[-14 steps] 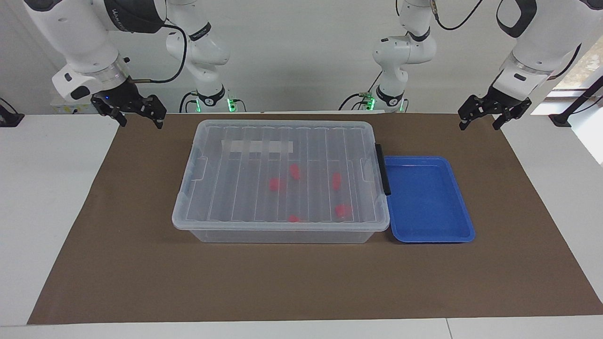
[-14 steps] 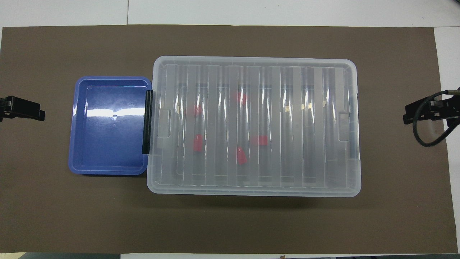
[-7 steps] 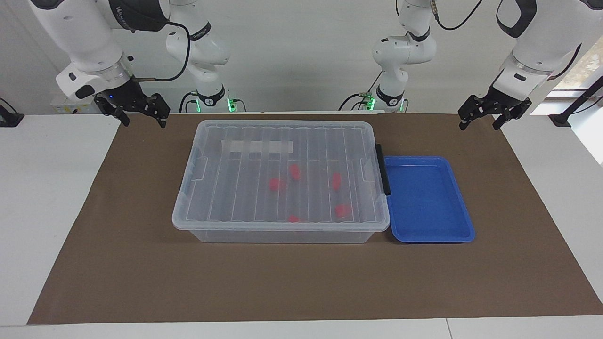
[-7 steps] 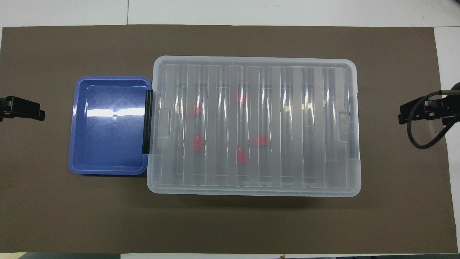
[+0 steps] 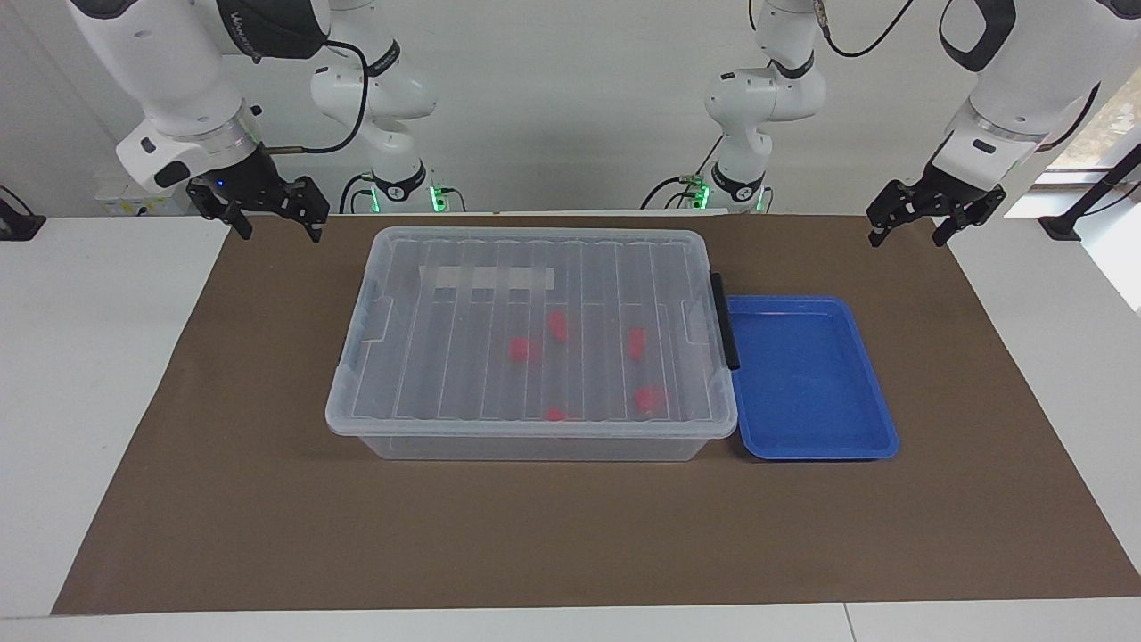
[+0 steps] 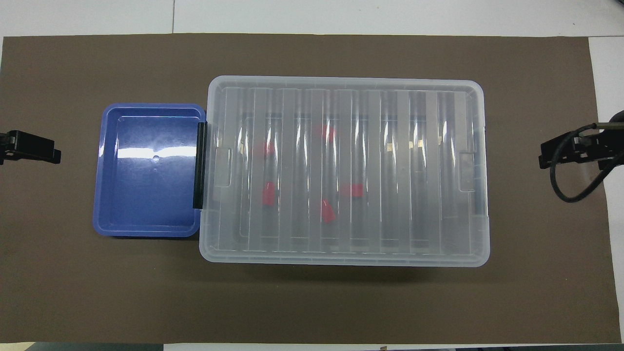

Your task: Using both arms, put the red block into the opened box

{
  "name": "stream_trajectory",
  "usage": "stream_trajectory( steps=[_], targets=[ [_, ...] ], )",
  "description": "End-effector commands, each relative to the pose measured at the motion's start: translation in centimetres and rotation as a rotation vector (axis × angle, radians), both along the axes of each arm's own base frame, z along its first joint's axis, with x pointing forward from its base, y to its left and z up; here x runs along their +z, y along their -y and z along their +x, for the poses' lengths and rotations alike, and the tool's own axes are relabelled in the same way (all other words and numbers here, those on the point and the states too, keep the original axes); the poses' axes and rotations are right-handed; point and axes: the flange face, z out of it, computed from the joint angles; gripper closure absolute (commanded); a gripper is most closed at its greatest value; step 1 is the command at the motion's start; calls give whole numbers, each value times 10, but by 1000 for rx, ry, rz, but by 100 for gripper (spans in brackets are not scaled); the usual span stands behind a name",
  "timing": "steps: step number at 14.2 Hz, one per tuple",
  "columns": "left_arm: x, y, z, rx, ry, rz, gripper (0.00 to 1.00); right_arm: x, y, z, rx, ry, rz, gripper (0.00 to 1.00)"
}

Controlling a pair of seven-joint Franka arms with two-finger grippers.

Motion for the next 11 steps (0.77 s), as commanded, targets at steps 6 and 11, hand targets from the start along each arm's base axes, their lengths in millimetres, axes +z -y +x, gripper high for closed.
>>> stream_trajectory(
  steps=[6, 11],
  targets=[
    [2, -3, -4, 2, 13, -13, 0, 1, 2, -2, 11, -8, 5, 0],
    [2, -3, -4, 2, 13, -13, 0, -3, 4, -2, 7, -8, 4, 0]
  ],
)
